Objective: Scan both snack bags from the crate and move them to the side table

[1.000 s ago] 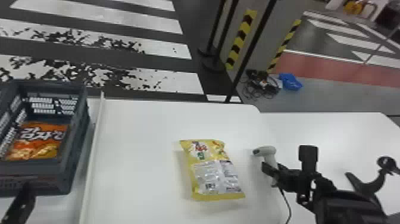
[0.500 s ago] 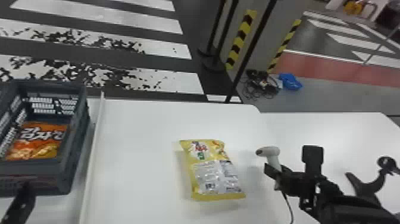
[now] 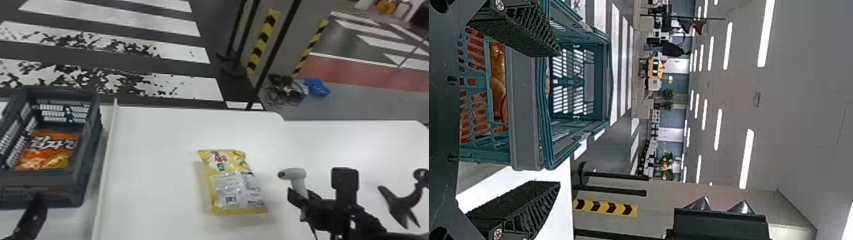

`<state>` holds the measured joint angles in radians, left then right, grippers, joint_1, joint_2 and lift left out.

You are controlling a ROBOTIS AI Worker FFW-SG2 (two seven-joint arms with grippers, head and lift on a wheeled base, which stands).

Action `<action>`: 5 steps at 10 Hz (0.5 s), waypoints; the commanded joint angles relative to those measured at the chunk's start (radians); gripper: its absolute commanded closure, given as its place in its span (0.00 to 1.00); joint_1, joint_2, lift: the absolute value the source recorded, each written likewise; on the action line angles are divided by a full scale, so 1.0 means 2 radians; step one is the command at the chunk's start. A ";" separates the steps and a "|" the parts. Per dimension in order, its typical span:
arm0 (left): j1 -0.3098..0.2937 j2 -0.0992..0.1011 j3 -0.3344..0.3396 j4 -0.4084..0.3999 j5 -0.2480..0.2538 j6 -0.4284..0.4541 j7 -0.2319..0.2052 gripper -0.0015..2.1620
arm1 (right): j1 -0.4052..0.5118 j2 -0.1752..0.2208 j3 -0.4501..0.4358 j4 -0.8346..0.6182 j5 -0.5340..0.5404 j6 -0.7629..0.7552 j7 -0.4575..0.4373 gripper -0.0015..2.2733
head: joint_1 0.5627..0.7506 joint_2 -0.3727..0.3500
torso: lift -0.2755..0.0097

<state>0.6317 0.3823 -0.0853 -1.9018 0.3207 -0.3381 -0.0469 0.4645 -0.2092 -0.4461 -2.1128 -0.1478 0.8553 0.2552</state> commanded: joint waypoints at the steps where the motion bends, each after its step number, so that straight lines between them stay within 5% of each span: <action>1: -0.001 -0.001 -0.002 0.002 0.000 0.000 0.000 0.04 | 0.025 0.011 0.001 -0.050 0.000 0.031 -0.003 0.99 | 0.70 0.08 | 0.62; 5: -0.002 -0.012 -0.002 0.005 -0.001 0.000 0.000 0.04 | 0.048 0.030 0.054 -0.140 0.011 0.121 -0.028 0.99 | 0.70 0.16 | 0.62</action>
<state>0.6270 0.3614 -0.0890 -1.8914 0.3201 -0.3381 -0.0460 0.5571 -0.1546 -0.3561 -2.3756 -0.1345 1.0865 0.2006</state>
